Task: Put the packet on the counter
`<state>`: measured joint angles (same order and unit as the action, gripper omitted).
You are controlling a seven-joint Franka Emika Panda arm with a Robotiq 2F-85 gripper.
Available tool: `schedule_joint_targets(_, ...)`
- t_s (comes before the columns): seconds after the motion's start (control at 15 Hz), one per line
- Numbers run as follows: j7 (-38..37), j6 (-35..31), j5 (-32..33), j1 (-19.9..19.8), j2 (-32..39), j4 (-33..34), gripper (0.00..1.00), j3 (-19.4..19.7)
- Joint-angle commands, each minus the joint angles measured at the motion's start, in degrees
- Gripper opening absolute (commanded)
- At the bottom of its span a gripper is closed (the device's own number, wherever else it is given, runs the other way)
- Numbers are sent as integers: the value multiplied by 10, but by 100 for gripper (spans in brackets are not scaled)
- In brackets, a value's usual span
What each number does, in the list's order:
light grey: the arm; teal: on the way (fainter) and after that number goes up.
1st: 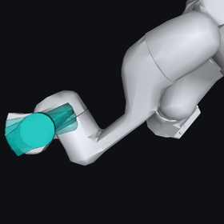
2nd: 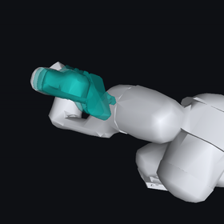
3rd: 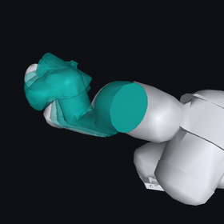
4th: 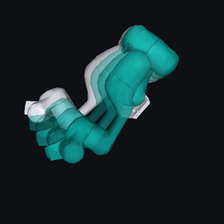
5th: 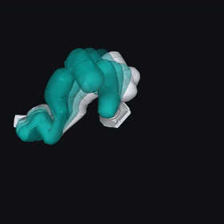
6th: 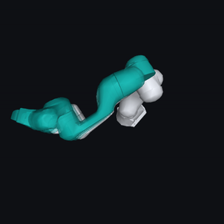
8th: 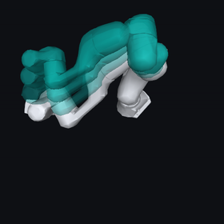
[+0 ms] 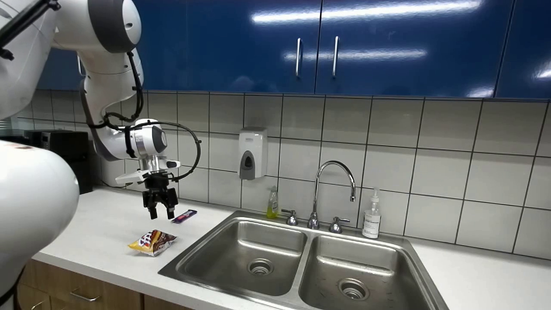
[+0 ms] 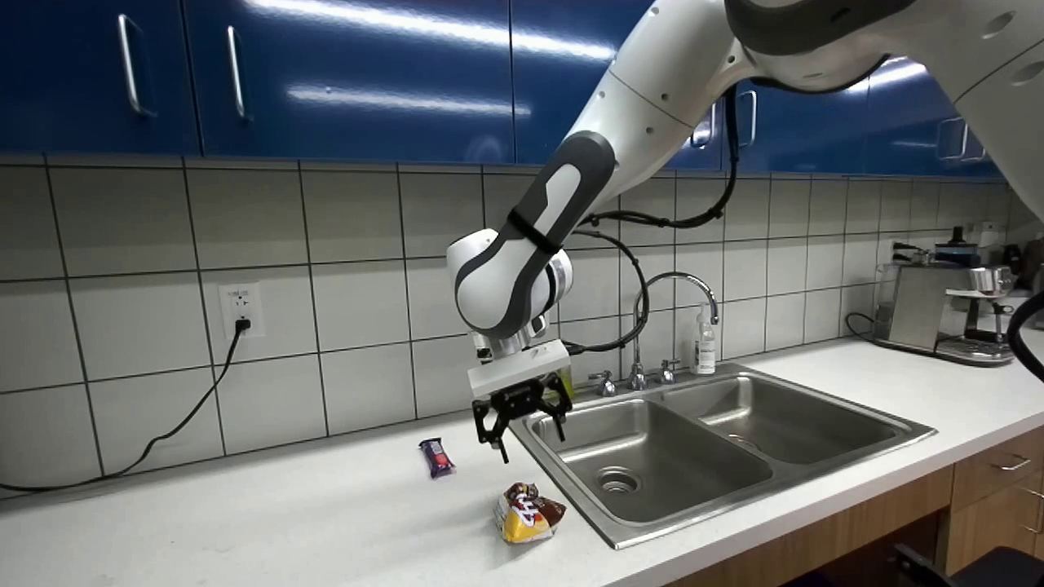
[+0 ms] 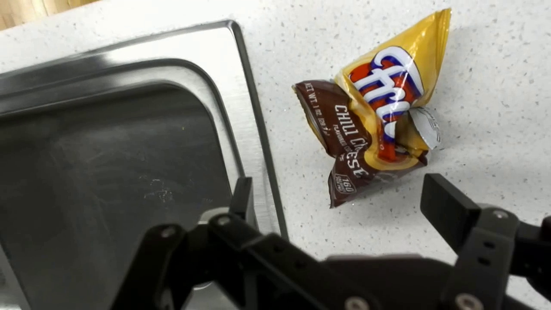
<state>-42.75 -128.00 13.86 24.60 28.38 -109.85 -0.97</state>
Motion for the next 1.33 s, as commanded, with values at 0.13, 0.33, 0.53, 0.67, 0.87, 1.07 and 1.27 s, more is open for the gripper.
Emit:
schedule_joint_targets(0.13, 64, 1, -9, -35, -80, -76, 100, -22)
schedule_joint_targets(0.33, 116, -8, -16, -54, -120, -119, 100, -29)
schedule_joint_targets(0.53, 146, -7, -30, -69, -156, -155, 100, -32)
schedule_joint_targets(0.67, 156, -8, -38, -77, -180, -181, 100, -32)
schedule_joint_targets(0.87, 152, -8, -52, -86, -219, -221, 100, -33)
schedule_joint_targets(1.07, 149, -7, -60, -95, -267, -265, 100, -35)
schedule_joint_targets(1.27, 156, -1, -68, -105, -308, -301, 100, -39)
